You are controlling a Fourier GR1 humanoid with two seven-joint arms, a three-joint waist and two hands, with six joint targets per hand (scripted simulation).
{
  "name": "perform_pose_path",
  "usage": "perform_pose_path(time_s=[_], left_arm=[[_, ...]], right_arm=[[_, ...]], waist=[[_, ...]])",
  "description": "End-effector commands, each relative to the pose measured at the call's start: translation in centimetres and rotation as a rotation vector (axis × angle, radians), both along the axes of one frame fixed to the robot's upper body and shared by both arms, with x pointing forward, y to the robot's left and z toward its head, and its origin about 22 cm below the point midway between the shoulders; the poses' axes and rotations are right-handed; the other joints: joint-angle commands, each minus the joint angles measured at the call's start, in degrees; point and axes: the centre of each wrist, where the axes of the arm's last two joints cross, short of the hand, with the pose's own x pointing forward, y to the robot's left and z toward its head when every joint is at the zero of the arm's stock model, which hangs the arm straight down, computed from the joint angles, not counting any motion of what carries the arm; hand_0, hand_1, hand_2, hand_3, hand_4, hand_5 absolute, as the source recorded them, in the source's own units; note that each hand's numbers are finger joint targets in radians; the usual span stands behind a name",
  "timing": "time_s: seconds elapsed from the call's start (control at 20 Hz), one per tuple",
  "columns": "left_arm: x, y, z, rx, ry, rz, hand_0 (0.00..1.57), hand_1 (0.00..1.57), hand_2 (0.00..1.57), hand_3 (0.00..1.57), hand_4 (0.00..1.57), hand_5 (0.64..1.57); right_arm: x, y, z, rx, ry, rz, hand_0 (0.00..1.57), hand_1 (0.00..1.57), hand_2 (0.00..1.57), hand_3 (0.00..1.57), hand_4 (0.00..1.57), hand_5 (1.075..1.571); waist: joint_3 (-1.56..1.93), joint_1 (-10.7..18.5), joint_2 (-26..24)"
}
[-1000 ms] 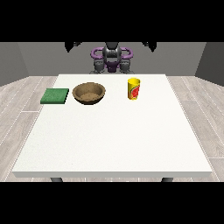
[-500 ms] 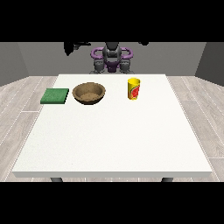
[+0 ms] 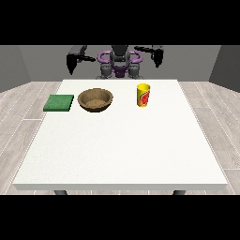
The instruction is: Pick the cup and pour the ball into the bowl, then pick the bowl and place it on the pad
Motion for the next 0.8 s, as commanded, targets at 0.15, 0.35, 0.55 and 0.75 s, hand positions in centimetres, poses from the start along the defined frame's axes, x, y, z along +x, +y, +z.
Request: perform_pose_path(time_s=[0.15, 0.35, 0.55, 0.75], left_arm=[[3.5, 2.8, -1.4, 0.077, -0.036, 0.048, 0.00, 0.00, 0.00, 0.00, 0.00, 1.255], [4.9, 2.4, -3.9, 0.057, 0.021, 0.051, 0.00, 0.00, 0.00, 0.00, 0.00, 1.245], [5.9, 0.3, -3.7, 0.074, -0.052, 0.067, 0.00, 0.00, 0.00, 0.00, 0.00, 1.236], [5.7, 1.5, -7.7, 0.071, -0.034, 0.120, 0.00, 0.00, 0.00, 0.00, 0.00, 1.232]], right_arm=[[2.2, -2.8, 0.9, -0.035, -0.062, 0.001, 0.00, 0.00, 0.00, 0.00, 0.00, 1.560], [2.5, -3.0, -0.6, -0.038, -0.023, 0.001, 0.00, 0.00, 0.00, 0.00, 0.00, 1.561], [3.7, -5.5, -1.0, -0.005, -0.076, -0.015, 0.00, 0.00, 0.00, 0.00, 0.00, 1.562], [2.7, -5.7, -1.7, -0.019, -0.048, 0.016, 0.00, 0.00, 0.00, 0.00, 0.00, 1.564]], waist=[[-0.01, -1.5, 4.3], [-0.01, -2.1, 2.2], [0.01, -1.6, 5.3], [-0.01, -3.6, 4.8]])
